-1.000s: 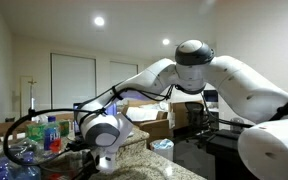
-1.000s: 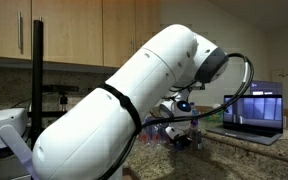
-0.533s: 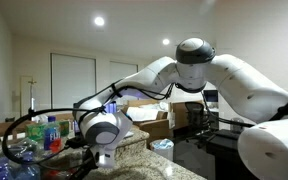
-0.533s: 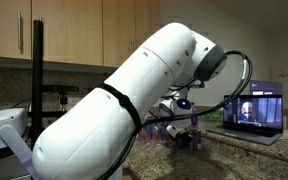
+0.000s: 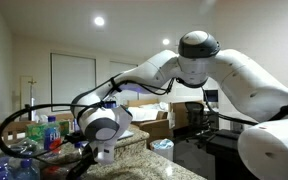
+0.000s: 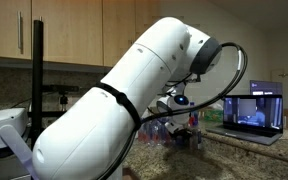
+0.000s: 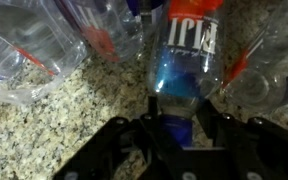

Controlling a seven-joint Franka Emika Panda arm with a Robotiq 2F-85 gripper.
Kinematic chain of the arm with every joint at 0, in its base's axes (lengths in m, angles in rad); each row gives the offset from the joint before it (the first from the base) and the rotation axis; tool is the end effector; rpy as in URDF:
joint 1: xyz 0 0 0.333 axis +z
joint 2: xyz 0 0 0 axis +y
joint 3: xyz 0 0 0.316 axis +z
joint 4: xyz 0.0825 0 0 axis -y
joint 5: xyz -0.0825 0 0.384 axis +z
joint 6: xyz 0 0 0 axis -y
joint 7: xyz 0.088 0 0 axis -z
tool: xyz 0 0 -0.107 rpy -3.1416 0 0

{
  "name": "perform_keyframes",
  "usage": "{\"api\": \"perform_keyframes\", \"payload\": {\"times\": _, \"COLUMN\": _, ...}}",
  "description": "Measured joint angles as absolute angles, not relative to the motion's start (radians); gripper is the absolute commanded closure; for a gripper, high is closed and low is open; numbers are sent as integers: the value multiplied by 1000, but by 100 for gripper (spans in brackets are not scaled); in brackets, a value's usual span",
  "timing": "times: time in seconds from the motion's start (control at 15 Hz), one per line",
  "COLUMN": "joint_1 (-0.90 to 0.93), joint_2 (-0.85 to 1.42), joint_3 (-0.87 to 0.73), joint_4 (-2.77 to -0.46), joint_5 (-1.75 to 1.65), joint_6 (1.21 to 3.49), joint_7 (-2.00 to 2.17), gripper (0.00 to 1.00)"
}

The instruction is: Put the water bottles upright

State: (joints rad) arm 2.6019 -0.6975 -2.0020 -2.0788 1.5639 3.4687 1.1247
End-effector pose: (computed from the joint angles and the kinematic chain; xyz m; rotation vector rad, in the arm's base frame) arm 0.5242 0.1818 0.2517 -0.7251 2.3652 0.3786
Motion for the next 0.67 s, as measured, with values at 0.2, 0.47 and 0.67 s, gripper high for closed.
{"api": "perform_keyframes", "payload": {"times": 0.2, "joint_1": 2602, "joint_2": -688, "joint_3": -1998, "joint_4": -2083, "joint_5": 1566, "joint_6": 3469, "joint_7": 1149, "gripper": 82}}
{"api": "perform_keyframes", "payload": {"times": 0.47, "joint_1": 2602, "joint_2": -669, "joint_3": -1992, "joint_4": -2087, "joint_5": 1572, "joint_6": 3469, "joint_7": 1191, "gripper": 82}}
{"api": "perform_keyframes", "payload": {"times": 0.67, "joint_1": 2602, "joint_2": -650, "joint_3": -1986, "joint_4": -2092, "joint_5": 1572, "joint_6": 3470, "joint_7": 1223, "gripper": 82}}
